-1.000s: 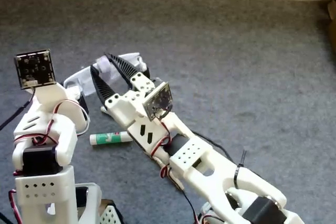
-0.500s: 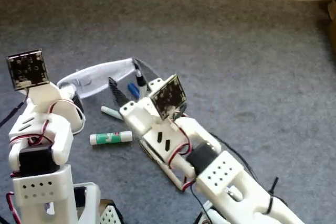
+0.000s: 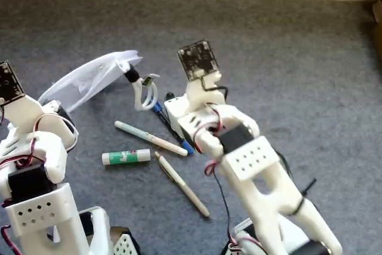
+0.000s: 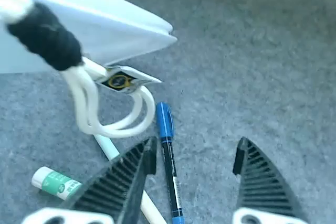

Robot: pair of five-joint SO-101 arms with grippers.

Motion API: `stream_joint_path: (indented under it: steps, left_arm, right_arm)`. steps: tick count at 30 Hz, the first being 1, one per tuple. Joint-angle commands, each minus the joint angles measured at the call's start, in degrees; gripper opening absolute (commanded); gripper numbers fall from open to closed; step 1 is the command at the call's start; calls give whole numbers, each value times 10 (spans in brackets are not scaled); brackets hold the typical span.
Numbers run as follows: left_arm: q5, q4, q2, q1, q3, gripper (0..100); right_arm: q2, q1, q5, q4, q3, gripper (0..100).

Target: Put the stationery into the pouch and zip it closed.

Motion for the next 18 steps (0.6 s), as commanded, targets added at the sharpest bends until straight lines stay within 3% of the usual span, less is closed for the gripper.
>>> stream_joint_path:
  steps: [1, 10, 18]
  left_arm:
    - [7, -8, 1, -22, -10, 7]
    - [7, -7, 1, -22, -7, 7]
    - [5, -8, 1, -22, -1, 7]
  right_arm:
    - [95, 2, -5, 6, -67, 231]
    - [363, -30, -4, 7, -212, 218]
    - [487, -31, -4, 7, -294, 166]
